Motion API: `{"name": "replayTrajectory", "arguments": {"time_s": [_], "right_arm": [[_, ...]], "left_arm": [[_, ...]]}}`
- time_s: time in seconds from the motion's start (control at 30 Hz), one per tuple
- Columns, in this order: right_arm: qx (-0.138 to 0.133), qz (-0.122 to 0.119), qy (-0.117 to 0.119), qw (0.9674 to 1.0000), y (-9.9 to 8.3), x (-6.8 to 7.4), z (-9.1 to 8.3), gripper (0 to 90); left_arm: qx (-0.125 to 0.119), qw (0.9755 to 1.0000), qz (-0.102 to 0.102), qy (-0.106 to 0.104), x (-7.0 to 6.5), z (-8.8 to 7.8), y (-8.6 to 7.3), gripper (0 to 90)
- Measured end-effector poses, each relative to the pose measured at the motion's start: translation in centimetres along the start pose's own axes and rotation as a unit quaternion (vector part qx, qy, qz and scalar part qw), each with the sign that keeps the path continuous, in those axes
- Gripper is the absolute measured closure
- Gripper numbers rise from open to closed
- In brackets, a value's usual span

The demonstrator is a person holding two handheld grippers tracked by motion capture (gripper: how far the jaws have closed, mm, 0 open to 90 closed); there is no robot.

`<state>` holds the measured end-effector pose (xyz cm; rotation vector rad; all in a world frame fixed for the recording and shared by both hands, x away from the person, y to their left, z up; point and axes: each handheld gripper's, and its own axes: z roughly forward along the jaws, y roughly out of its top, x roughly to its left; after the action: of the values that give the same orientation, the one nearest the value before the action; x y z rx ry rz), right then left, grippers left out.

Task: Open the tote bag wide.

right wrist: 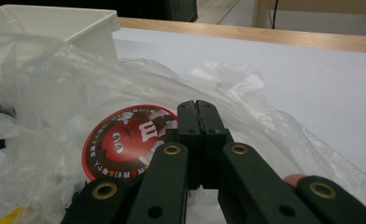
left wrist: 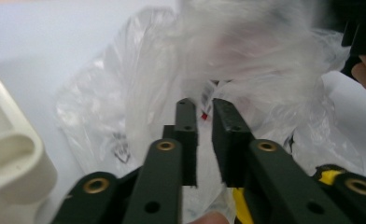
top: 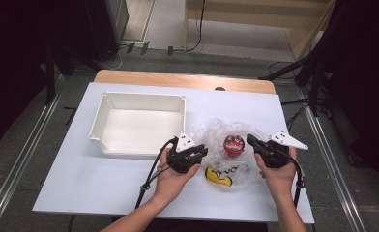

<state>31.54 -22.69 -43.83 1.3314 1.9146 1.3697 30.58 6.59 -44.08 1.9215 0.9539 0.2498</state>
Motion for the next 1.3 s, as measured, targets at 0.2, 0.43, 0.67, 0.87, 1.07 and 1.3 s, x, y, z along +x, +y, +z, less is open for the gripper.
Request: {"name": "replayTrajectory", "arguments": {"time_s": [0.2,0.43,0.67,0.87,1.07,1.3], "right_arm": [[0.011,0.022,-0.016,0.9996,-0.5,-1.1,1.1,90.0],[0.026,0.024,-0.019,0.9992,-1.0,-1.4,1.9,90.0],[0.004,0.025,-0.012,0.9996,-0.4,-1.3,0.7,90.0],[-0.006,0.029,-0.014,0.9995,-0.2,-1.6,0.0,88.8],[-0.010,0.027,-0.016,0.9995,-0.1,-1.5,-0.1,85.3],[-0.017,0.030,-0.018,0.9993,-0.1,-1.4,-0.2,76.1]], "left_arm": [[0.050,0.9987,0.007,0.007,0.6,1.6,-1.4,90.0],[0.074,0.9961,0.041,0.025,0.0,2.5,-2.3,90.0],[0.021,0.9996,0.019,-0.002,-0.2,0.1,-0.7,65.6],[-0.034,0.9992,0.014,-0.014,-0.3,-2.9,1.6,54.8],[-0.047,0.9986,0.005,-0.023,0.4,-4.6,3.1,47.5],[-0.084,0.9960,-0.016,-0.026,0.7,-5.1,3.5,39.2]]}}
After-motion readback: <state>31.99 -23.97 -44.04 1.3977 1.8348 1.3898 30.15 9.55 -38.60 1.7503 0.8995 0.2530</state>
